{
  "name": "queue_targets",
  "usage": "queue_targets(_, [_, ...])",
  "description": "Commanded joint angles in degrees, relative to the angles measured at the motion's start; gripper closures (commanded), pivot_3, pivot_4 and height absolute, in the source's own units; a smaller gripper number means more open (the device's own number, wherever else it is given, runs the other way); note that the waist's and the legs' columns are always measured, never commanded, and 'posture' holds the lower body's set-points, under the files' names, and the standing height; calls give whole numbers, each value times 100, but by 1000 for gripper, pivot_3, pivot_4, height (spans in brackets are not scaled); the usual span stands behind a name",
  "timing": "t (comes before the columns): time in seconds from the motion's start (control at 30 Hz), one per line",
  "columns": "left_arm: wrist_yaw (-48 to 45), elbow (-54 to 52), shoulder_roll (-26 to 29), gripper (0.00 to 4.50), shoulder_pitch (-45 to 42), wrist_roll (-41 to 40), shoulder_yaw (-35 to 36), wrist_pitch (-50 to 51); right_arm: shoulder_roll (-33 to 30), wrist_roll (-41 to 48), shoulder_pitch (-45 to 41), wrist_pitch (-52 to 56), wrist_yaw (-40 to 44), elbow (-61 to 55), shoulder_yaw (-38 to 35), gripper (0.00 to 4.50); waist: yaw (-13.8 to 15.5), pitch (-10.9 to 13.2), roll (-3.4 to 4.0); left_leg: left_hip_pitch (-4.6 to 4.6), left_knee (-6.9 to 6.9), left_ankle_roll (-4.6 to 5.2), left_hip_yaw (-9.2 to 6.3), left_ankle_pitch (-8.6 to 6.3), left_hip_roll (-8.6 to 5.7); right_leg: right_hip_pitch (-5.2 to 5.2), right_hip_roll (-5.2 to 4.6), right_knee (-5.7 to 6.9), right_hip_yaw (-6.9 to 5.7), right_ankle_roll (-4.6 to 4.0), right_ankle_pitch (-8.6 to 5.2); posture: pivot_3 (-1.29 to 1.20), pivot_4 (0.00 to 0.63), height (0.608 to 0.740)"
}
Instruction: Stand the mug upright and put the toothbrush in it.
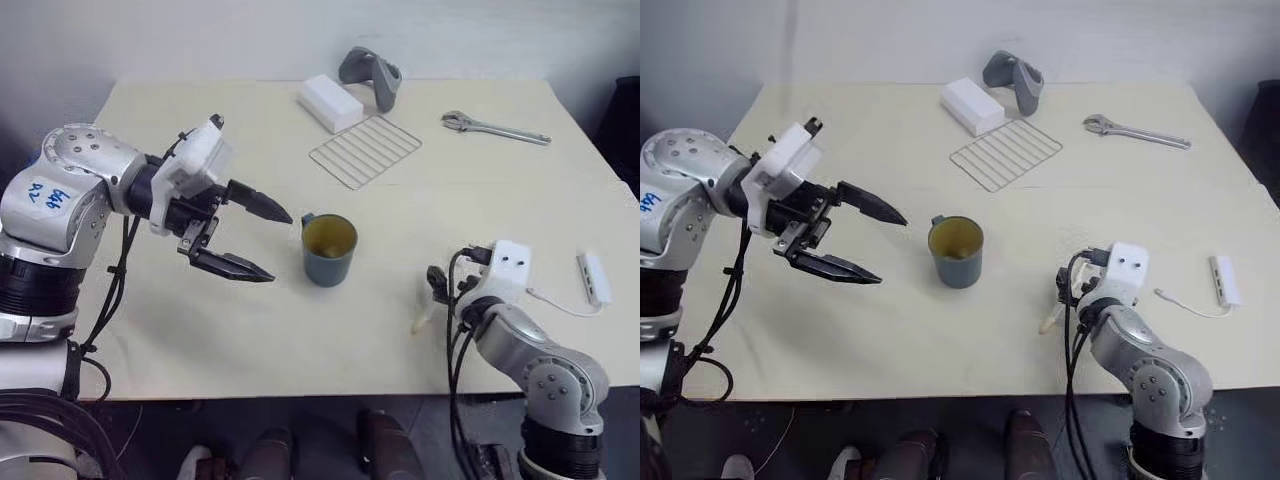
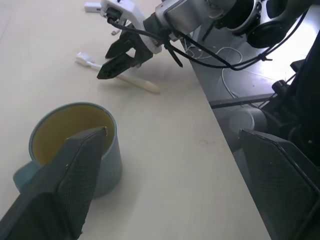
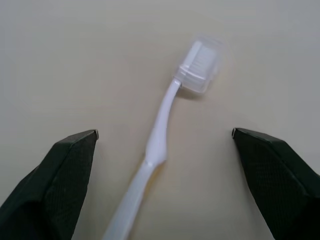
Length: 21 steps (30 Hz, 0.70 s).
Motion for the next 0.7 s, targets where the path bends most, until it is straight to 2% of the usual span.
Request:
queue_targets(0.03, [-485,50,18,0,-110,65,0,-199,-4,-315,-21,47,248,45,229,18,-16,0,0,0,0,0,0,0,1,0,1,0,0,0,0,0,150,740])
queue_targets(0.07, [-511,51,42,0,-117,60,-29,-164,27,-390,-19,52,280,63,290,18,-17,0,0,1,0,-2,0,1,3,-1,4,0,0,0,0,0,150,740])
queue_targets(0.17, [-567,54,78,0,-107,76,-80,-199,189,-549,-13,118,324,48,286,564,-17,0,0,1,0,-2,1,1,3,-1,5,1,2,0,0,0,150,740])
queue_targets(0.47, [-524,294,-61,0,-355,113,-191,-212,132,-1029,-112,395,602,-24,191,3454,-16,0,0,1,0,-2,1,1,2,-1,5,3,3,0,0,0,150,740])
queue_targets(0.6, [-534,403,-111,0,-480,135,-240,-209,199,-1198,-130,390,783,-51,139,3454,-16,0,0,1,0,-2,1,1,3,-2,6,4,3,0,0,0,150,740])
queue_targets(0.7, [-538,450,-115,0,-519,123,-240,-184,278,-1316,-141,398,831,-102,89,4296,-15,0,0,1,0,-1,1,1,1,-2,4,5,3,0,0,0,150,740])
